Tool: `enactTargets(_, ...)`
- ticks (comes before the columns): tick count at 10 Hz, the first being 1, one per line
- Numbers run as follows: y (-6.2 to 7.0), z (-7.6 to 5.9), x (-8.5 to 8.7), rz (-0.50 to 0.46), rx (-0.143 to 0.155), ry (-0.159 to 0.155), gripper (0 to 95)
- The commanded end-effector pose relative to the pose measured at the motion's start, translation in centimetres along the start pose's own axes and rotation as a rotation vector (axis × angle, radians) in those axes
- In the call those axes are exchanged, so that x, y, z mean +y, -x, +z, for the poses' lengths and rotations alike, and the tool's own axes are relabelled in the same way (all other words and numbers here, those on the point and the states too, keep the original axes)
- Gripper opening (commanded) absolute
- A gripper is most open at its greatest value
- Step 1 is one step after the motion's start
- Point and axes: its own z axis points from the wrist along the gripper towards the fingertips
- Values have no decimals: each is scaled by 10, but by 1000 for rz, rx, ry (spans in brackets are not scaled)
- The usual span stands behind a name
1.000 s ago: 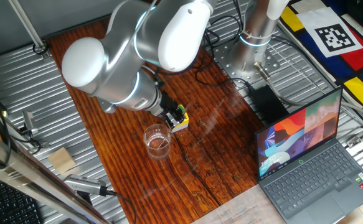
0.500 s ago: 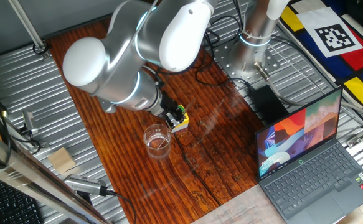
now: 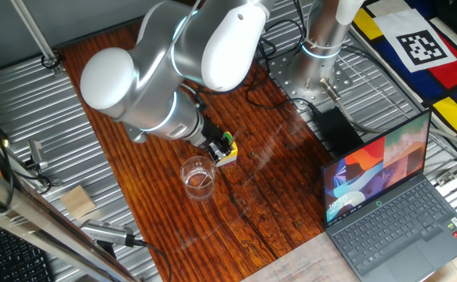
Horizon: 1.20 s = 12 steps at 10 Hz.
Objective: Stir the beaker with a glass rod
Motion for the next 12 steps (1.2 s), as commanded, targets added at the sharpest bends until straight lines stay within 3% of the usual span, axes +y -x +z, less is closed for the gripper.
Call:
enactTargets(1, 0, 0, 0, 0, -4, 0, 0)
enactTargets(9, 1, 3, -1, -6, -5, -1, 0)
enactTargets(10, 1, 3, -1, -16, -4, -2, 190)
enactTargets(12, 1, 3, -1, -23, -6, -5, 190)
